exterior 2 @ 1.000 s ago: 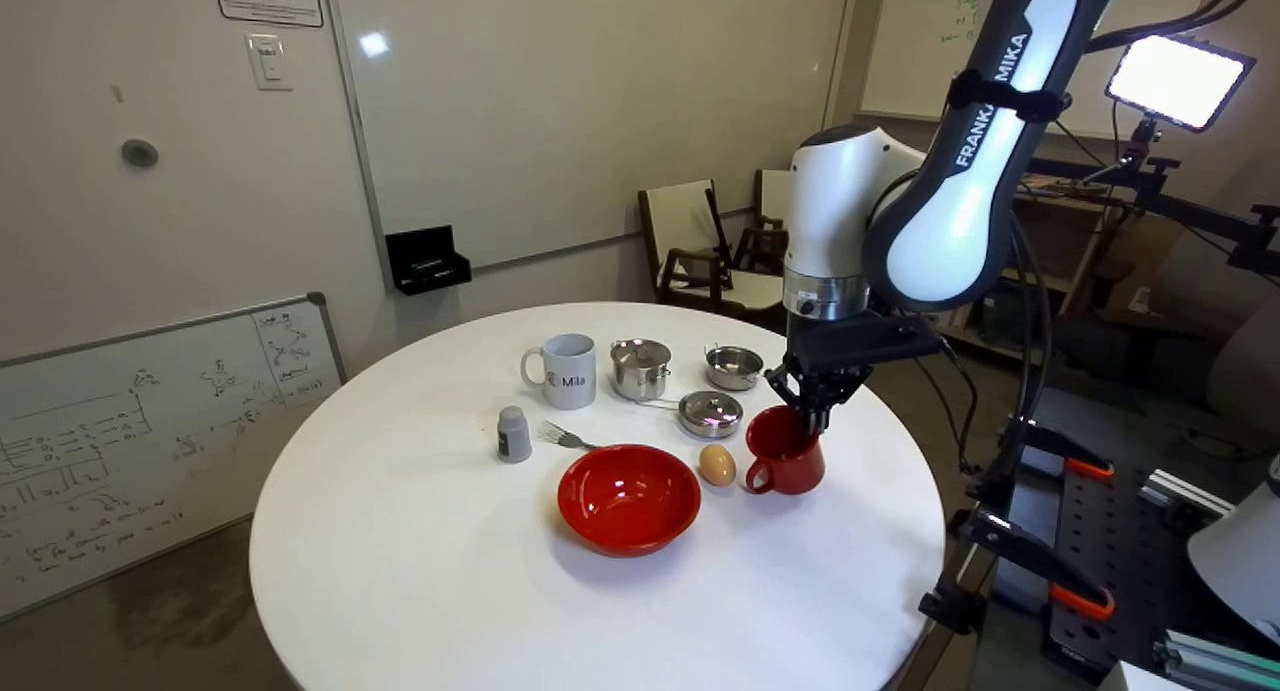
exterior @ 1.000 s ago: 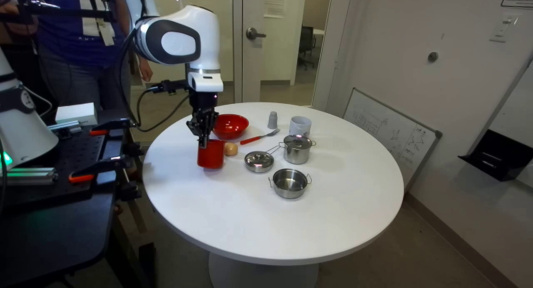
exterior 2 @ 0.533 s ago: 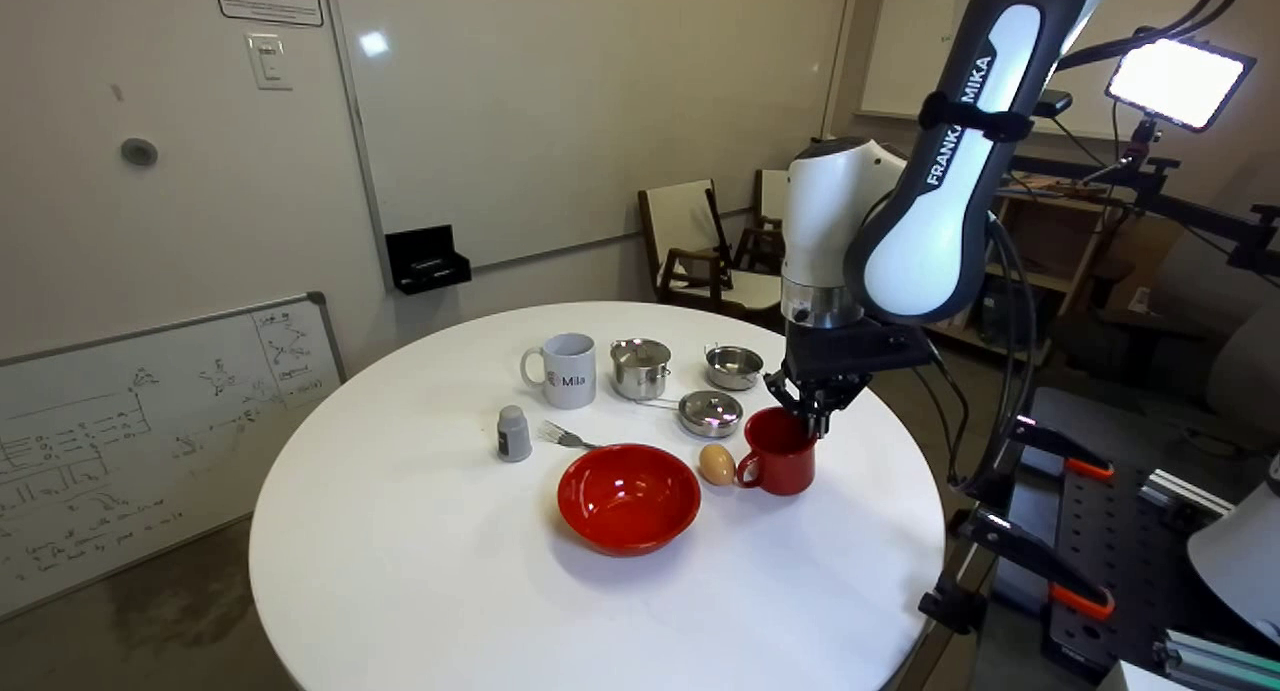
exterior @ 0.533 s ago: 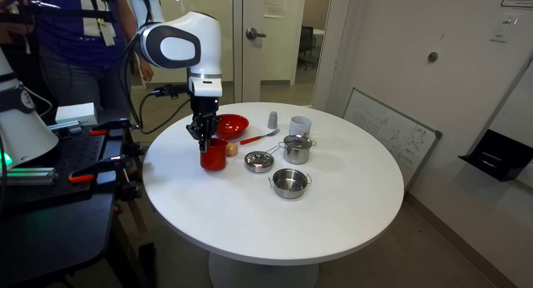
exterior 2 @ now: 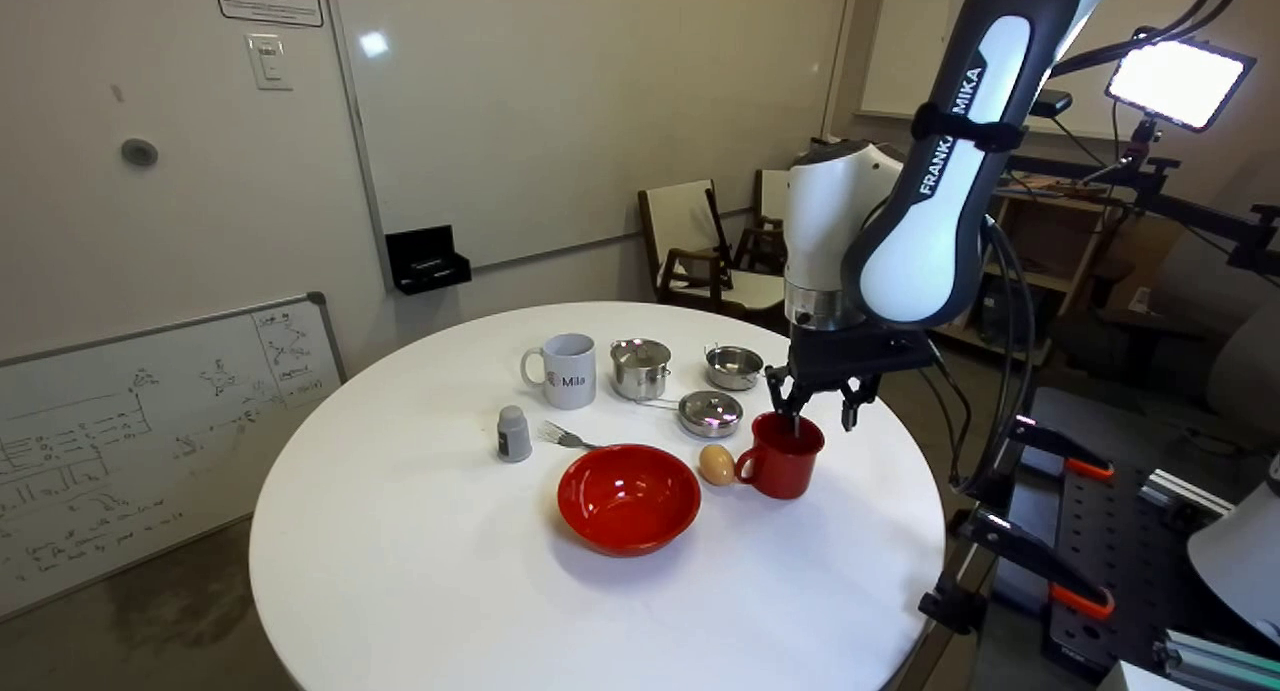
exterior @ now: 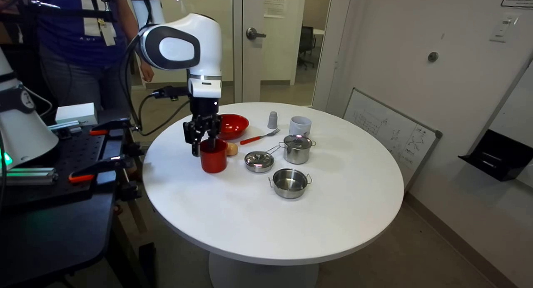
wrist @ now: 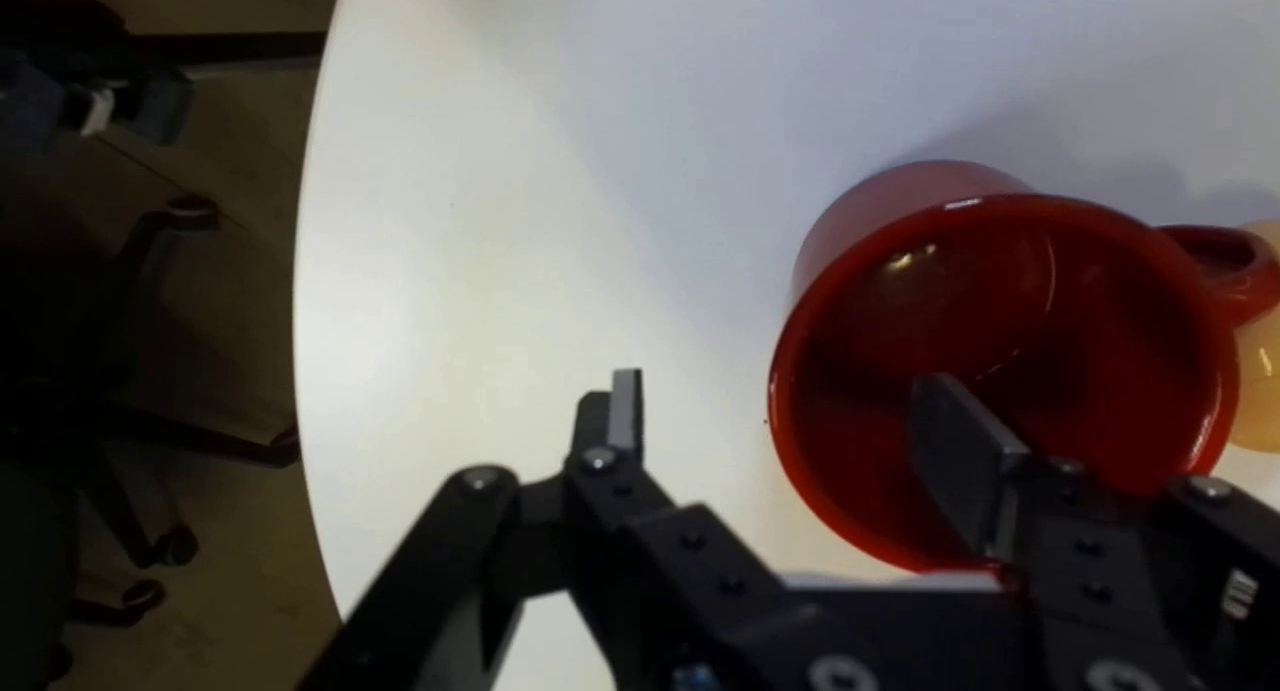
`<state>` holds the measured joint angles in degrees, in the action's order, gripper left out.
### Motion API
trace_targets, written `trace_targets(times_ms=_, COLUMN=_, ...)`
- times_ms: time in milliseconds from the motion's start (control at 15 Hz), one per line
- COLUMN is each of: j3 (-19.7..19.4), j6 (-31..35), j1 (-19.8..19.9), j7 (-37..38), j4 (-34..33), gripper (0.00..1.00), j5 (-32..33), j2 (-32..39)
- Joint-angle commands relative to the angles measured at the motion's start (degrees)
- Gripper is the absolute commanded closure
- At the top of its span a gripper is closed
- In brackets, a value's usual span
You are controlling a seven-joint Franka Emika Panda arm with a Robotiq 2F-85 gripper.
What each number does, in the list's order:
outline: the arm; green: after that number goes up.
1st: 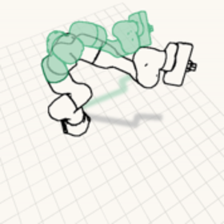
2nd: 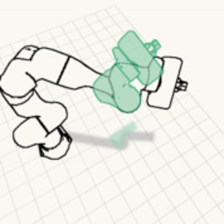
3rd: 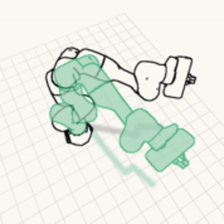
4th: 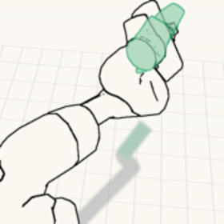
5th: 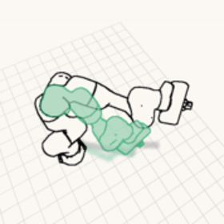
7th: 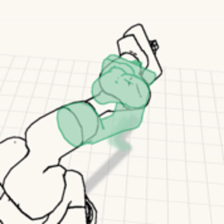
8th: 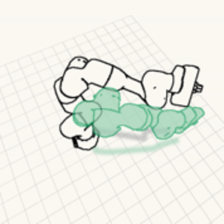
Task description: Pick the cup in the bowl and put it on the table
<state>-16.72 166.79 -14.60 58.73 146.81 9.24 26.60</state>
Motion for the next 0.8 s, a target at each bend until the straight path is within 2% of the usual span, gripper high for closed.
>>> trace_targets(times_ms=0, j3=-4.26, j6=-2.17, j1=-5.63, j7=1.14, j4=-0.42, gripper=0.02, j5=0.18, j2=-0.93)
trace_targets(times_ms=200, j3=-8.37, j6=-4.28, j1=-12.24, j7=0.99, j4=-1.8, gripper=0.0, j5=4.44, j2=-4.11)
trace_targets(times_ms=333, j3=-8.13, j6=-4.43, j1=-13.6, j7=-1.51, j4=-3.35, gripper=0.0, j5=8.05, j2=-7.27)
trace_targets(times_ms=533, j3=-3.76, j6=-5.64, j1=-11.68, j7=-5.32, j4=-5.83, gripper=0.0, j5=11.77, j2=-12.05)
trace_targets(times_ms=600, j3=-3.75, j6=-3.6, j1=-10.89, j7=-0.96, j4=-5.49, gripper=0.0, j5=11.25, j2=-8.22)
trace_targets(times_ms=733, j3=-1.63, j6=-5.09, j1=-9.66, j7=-2.36, j4=-6.32, gripper=0.0, j5=12.42, j2=-11.03)
